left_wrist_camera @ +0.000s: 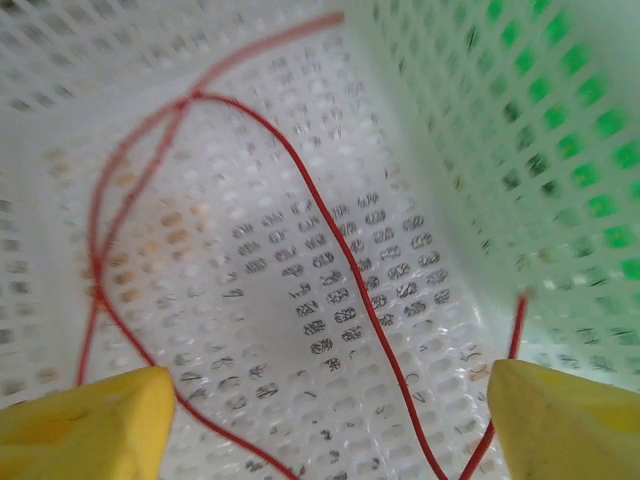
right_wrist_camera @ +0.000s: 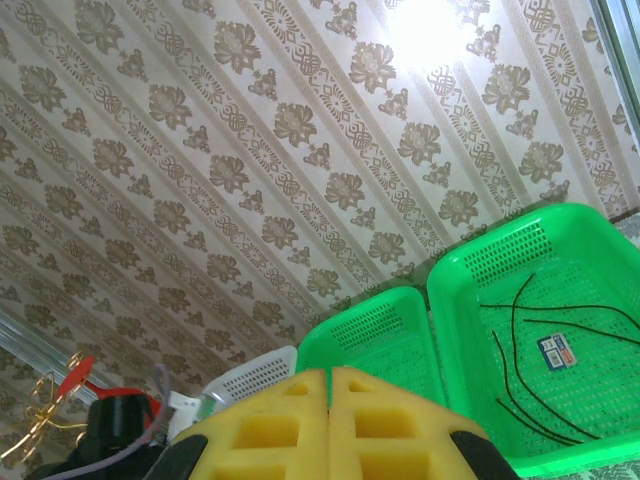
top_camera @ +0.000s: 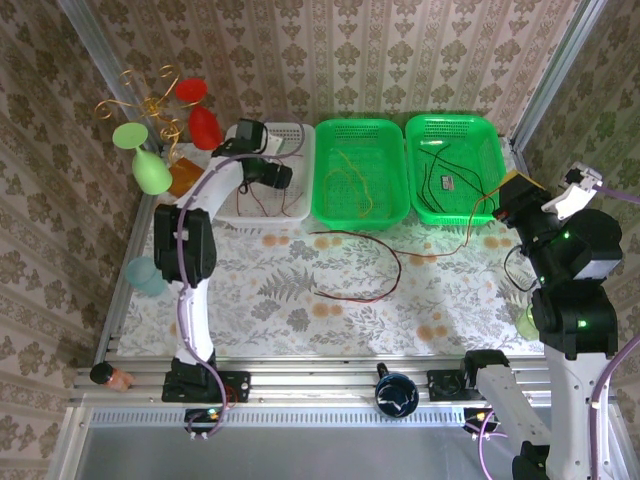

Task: Untangle the cables

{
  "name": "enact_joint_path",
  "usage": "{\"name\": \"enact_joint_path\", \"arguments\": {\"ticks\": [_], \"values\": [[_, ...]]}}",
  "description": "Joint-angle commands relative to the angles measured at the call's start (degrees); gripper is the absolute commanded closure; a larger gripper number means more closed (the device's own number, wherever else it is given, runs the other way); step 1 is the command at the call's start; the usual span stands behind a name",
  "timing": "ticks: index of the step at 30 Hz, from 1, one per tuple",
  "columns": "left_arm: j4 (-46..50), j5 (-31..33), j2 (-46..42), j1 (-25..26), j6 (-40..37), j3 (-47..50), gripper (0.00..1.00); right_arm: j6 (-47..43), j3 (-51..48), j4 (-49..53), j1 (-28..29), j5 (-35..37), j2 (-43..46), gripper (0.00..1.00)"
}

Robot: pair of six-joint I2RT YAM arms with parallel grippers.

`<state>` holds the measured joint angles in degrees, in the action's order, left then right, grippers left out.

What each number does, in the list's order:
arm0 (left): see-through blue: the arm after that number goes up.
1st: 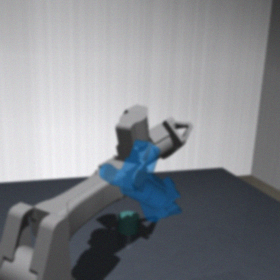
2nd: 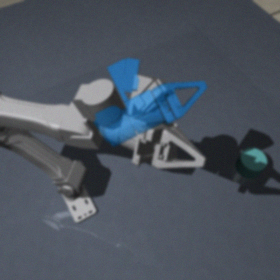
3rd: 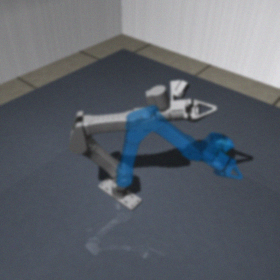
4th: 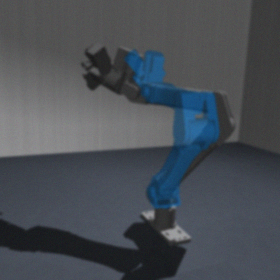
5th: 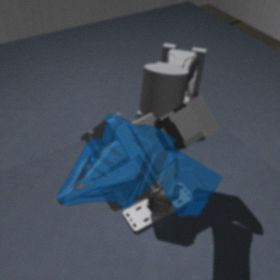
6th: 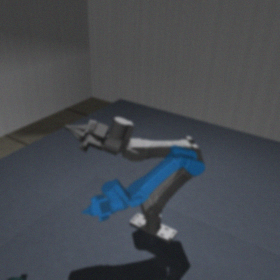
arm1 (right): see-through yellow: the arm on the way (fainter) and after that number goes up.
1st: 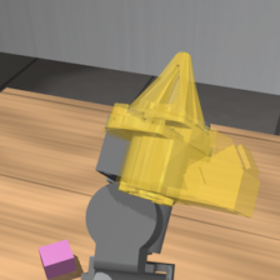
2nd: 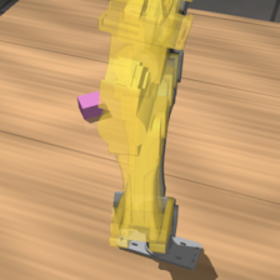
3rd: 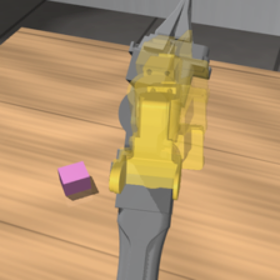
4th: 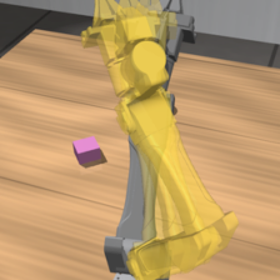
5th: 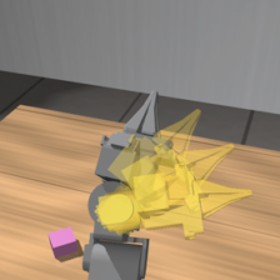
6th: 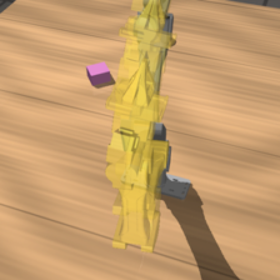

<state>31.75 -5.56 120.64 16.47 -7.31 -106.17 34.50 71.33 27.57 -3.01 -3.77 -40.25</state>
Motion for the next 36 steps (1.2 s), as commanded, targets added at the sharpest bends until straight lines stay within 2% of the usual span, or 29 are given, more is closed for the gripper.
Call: {"name": "enact_joint_path", "arguments": {"ticks": [1,6,10,12,16,20,22,23,26,36], "values": [[2.09,0.81,-8.18,0.82,-1.72,-2.43,0.14,-0.42,2.06,-0.35,-0.03,-1.76,-0.68,1.00],[0.87,-5.07,-15.35,5.09,-8.00,0.16,0.14,0.44,2.06,-0.87,-0.07,-2.78,-1.40,1.00],[-8.00,-19.71,-21.35,11.83,-15.19,10.04,0.14,0.26,2.36,-1.09,-0.07,-2.87,-1.85,1.00],[-15.25,-27.06,-23.59,14.88,-16.35,16.04,0.12,0.22,2.66,-1.12,-0.07,-2.66,-2.02,1.00],[-35.24,-40.44,-23.80,20.08,-12.47,26.07,0.13,0.09,3.54,-0.98,-0.08,-2.74,-2.46,1.00],[-63.70,-46.48,-18.85,24.32,-2.55,32.65,0.13,0.72,3.91,-1.36,-0.07,-3.26,-2.77,1.00],[-74.26,-47.92,-14.21,25.56,4.92,31.61,0.14,0.98,4.23,-1.41,-0.07,-3.52,-2.75,1.00],[-75.74,-48.86,-11.97,26.48,6.64,29.88,0.16,1.18,4.24,-1.54,-0.07,-3.56,-2.87,1.00],[-75.30,-48.91,-7.39,29.89,3.72,26.36,0.15,1.62,4.61,-1.44,-0.07,-4.03,-2.95,1.00],[-77.53,-45.85,4.38,37.24,7.20,16.56,0.17,4.69,4.37,-2.35,-0.07,-6.15,-3.32,1.00]]}}
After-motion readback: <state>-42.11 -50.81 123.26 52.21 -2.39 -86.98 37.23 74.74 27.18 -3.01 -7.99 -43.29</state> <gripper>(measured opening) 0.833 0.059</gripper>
